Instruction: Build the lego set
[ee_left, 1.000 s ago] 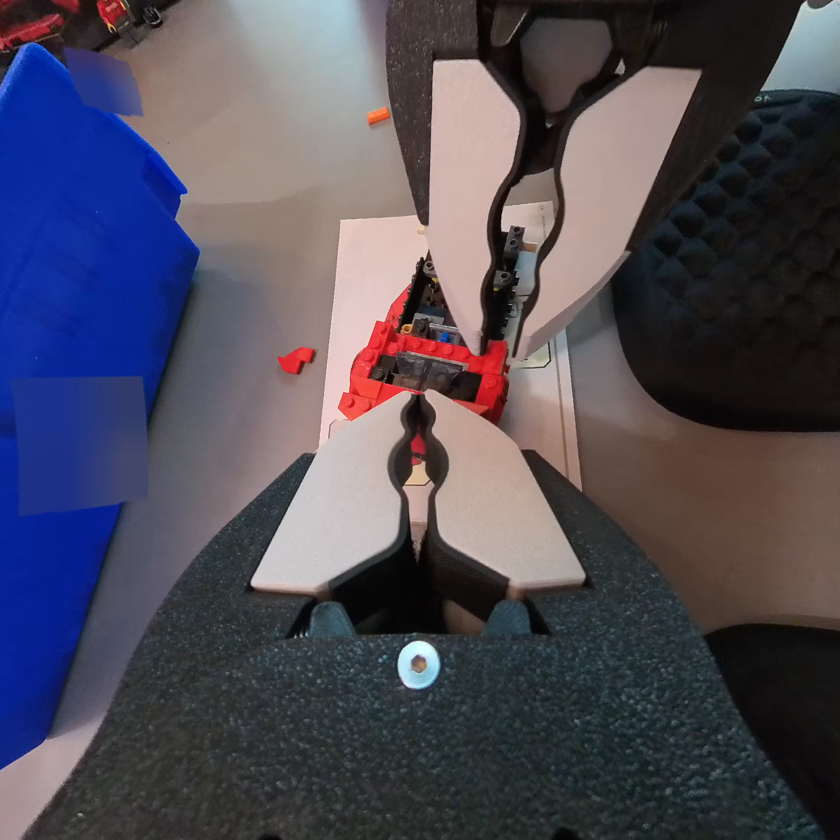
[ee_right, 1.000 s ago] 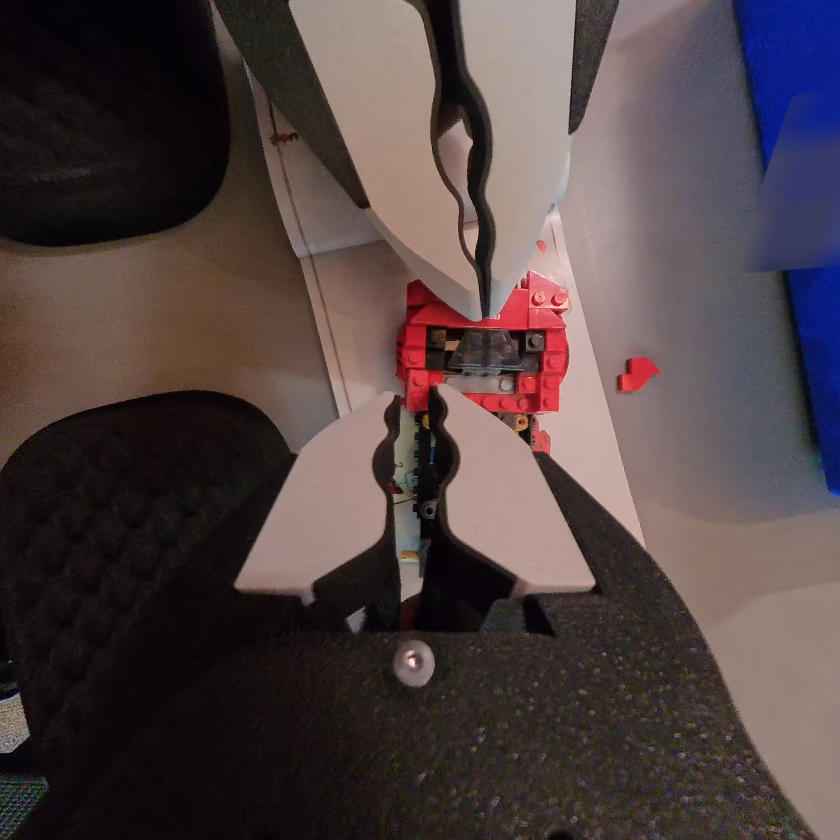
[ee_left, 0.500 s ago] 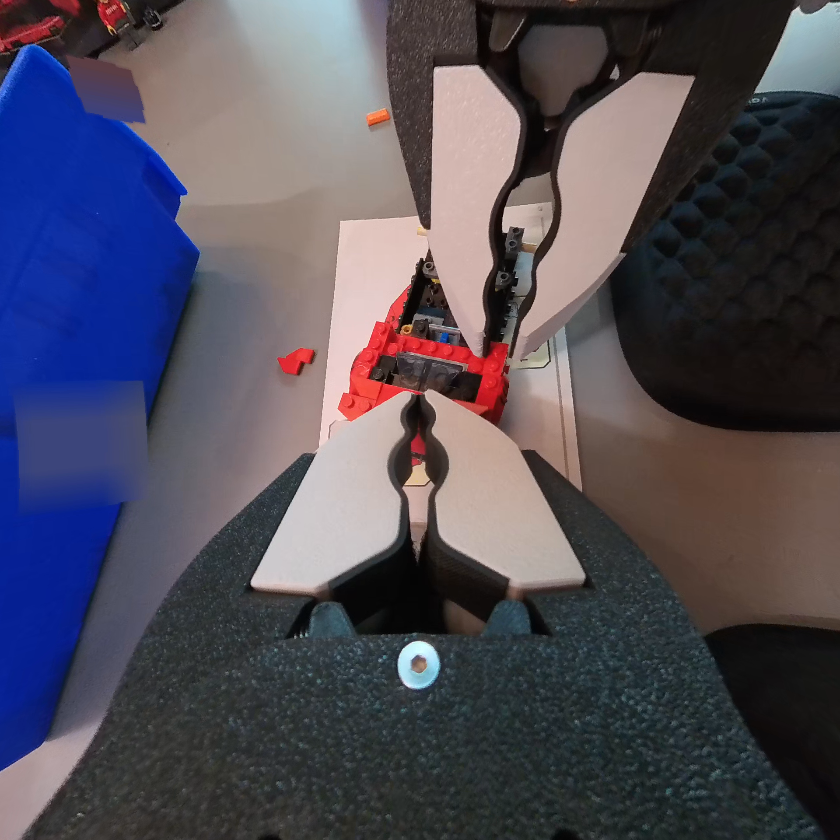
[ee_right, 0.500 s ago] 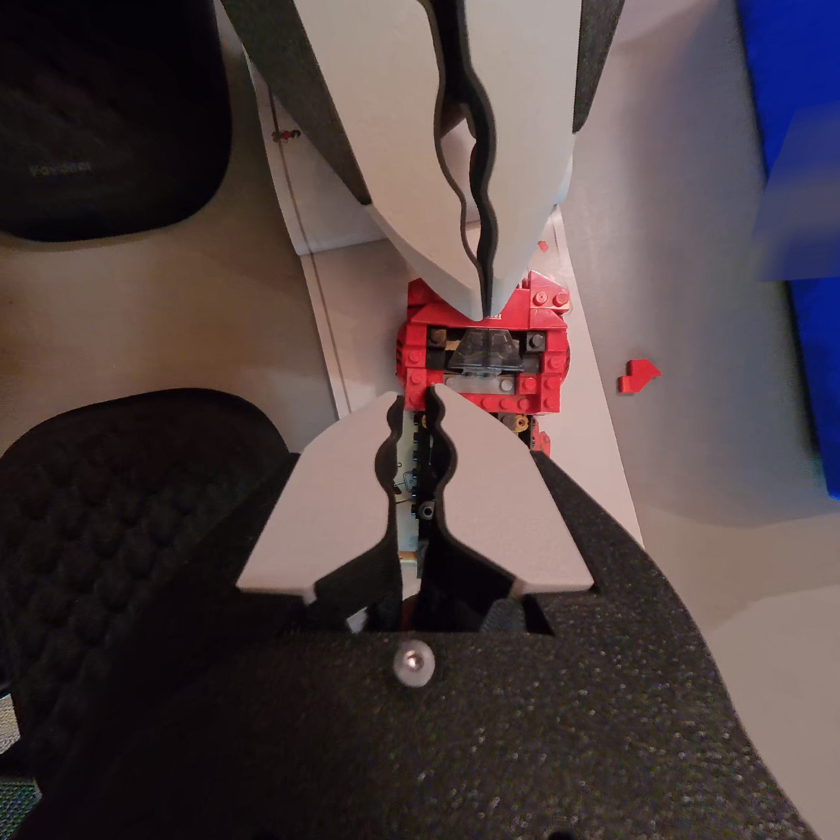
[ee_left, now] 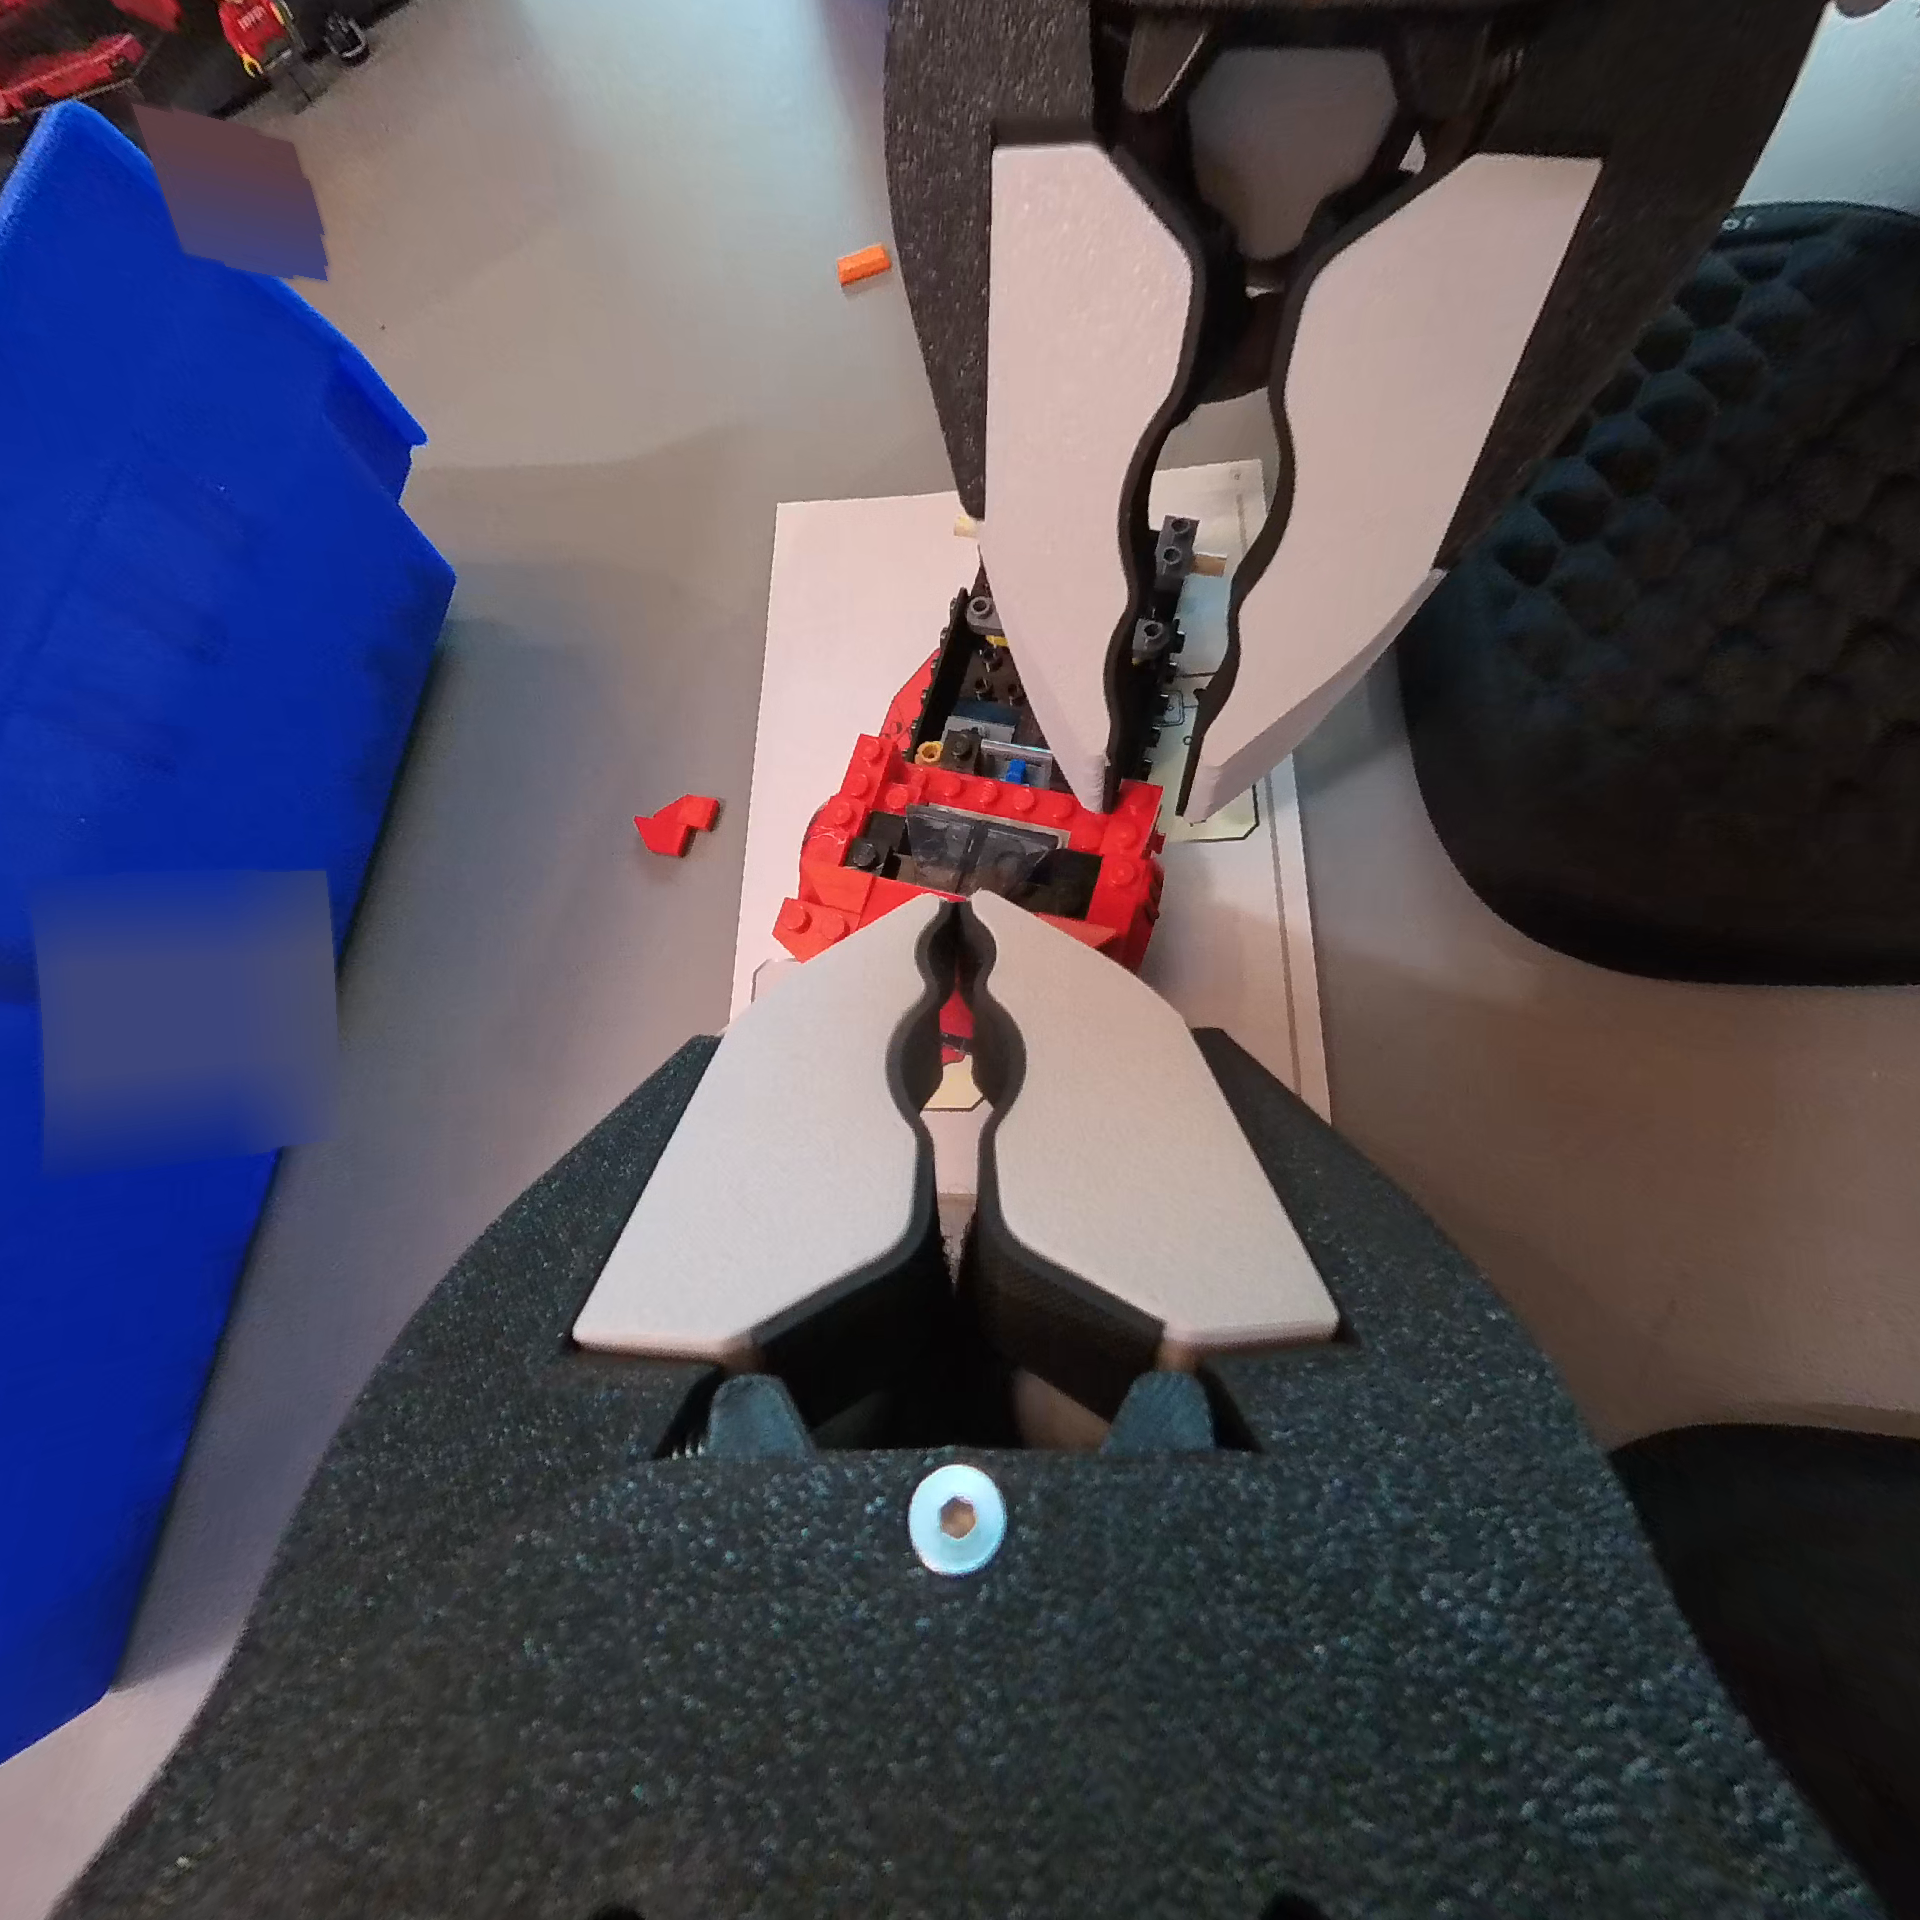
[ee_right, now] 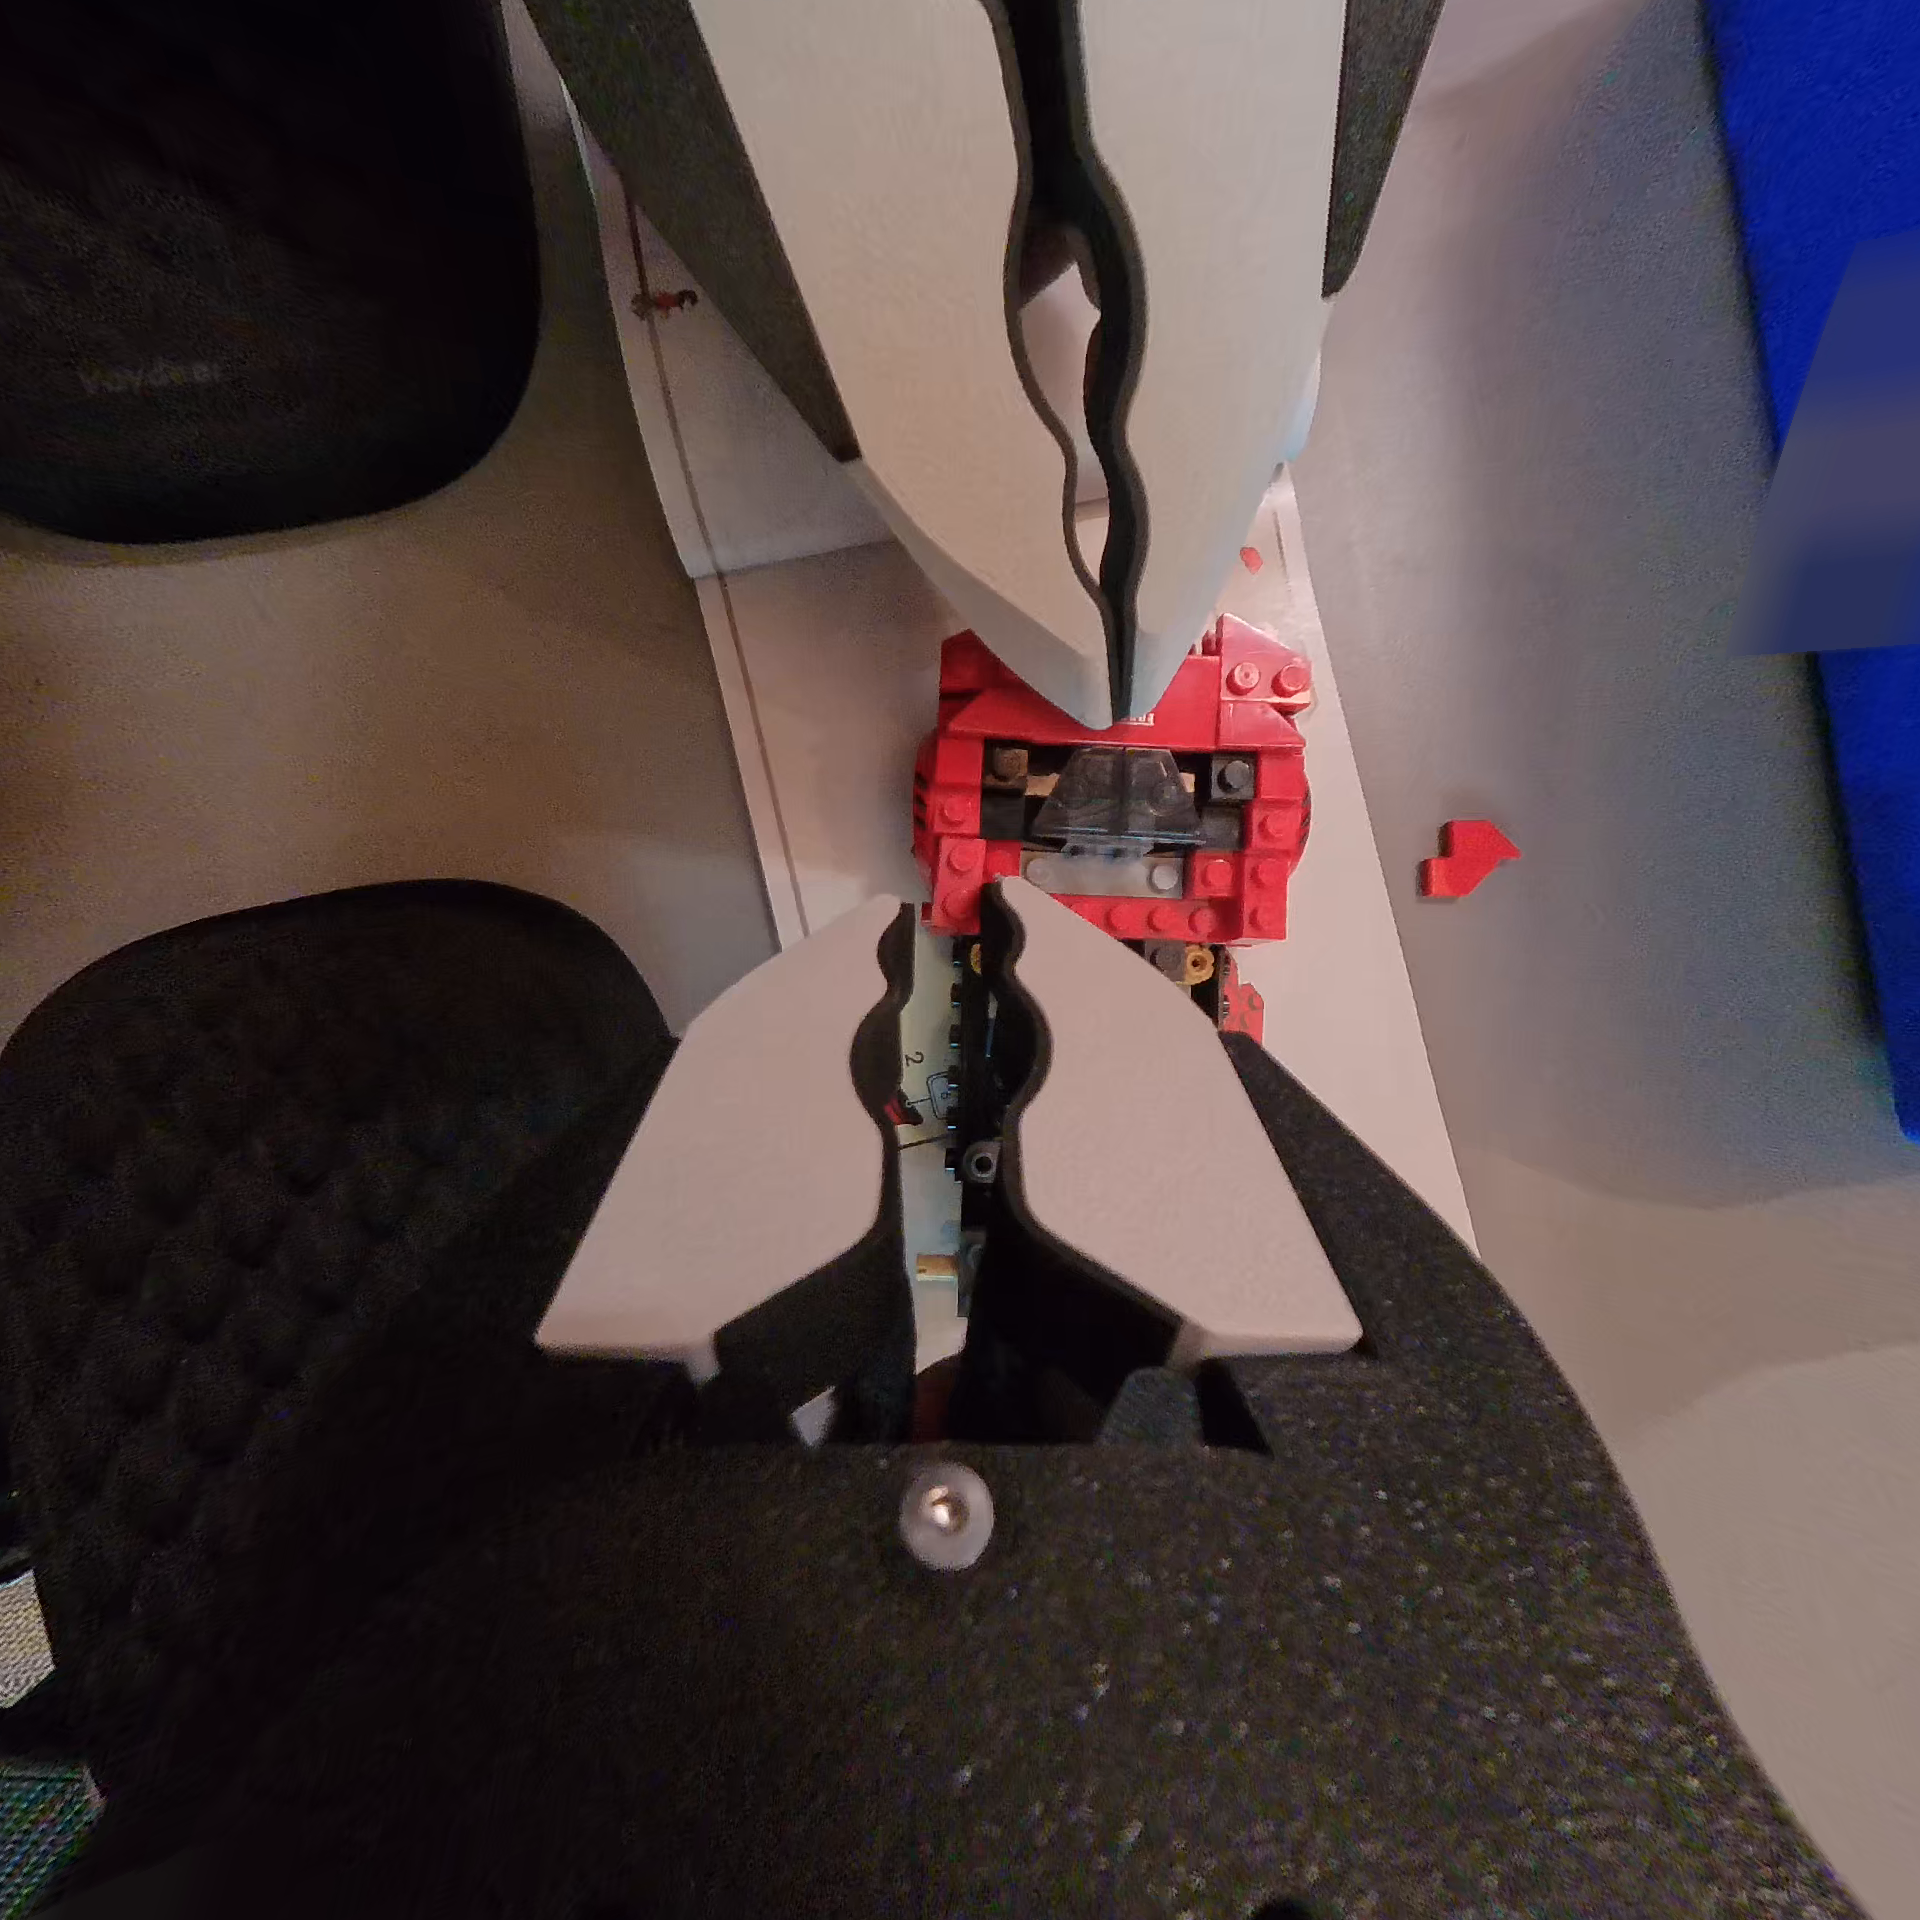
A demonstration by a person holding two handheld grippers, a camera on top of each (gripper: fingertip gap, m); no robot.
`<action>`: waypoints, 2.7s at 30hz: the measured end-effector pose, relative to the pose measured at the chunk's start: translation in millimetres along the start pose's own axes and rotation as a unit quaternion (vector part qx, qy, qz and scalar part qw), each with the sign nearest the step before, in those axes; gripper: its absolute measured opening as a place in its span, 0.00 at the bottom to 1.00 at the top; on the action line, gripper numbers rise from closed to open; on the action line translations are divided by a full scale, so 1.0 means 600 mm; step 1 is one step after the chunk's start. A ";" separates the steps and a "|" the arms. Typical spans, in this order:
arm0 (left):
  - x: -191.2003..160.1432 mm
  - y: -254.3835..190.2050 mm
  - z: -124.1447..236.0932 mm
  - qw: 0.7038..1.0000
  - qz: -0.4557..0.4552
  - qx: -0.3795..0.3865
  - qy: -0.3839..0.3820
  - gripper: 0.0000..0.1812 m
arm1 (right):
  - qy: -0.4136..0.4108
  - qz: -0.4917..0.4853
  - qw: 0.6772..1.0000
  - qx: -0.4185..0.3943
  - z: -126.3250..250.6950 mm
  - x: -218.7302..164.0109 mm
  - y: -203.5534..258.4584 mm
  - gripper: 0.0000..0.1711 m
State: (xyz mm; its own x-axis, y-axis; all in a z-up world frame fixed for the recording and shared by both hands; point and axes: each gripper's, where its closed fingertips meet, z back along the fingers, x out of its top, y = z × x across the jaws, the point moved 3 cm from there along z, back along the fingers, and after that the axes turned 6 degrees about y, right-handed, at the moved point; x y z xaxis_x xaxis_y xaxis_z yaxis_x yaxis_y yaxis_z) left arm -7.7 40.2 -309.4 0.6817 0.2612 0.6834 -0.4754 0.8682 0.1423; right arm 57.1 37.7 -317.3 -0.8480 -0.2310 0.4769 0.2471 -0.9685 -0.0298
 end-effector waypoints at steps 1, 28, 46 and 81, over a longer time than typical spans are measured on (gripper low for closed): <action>0.000 0.000 0.000 1.000 0.000 0.000 0.000 0.00 | 0.000 0.000 1.000 0.000 0.000 0.000 0.000 0.07; -0.001 -0.001 0.001 1.000 -0.003 0.000 0.001 0.00 | -0.064 -0.085 0.991 0.085 0.006 0.006 -0.007 0.00; 0.000 -0.002 -0.001 1.000 -0.004 -0.001 0.001 0.00 | -0.009 -0.038 0.999 0.037 0.004 0.010 0.000 0.00; 0.001 -0.003 -0.005 1.000 -0.010 0.003 0.000 0.00 | 0.036 -0.055 0.996 0.057 0.006 0.002 -0.005 0.00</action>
State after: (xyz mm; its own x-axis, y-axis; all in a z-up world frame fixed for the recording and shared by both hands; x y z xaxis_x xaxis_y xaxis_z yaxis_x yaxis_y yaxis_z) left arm -4.7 40.0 -311.4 0.6907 0.2439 0.6808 -0.4653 0.8705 0.1603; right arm 57.2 40.9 -313.4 -0.9035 -0.1343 0.4070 0.1989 -0.9726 0.1206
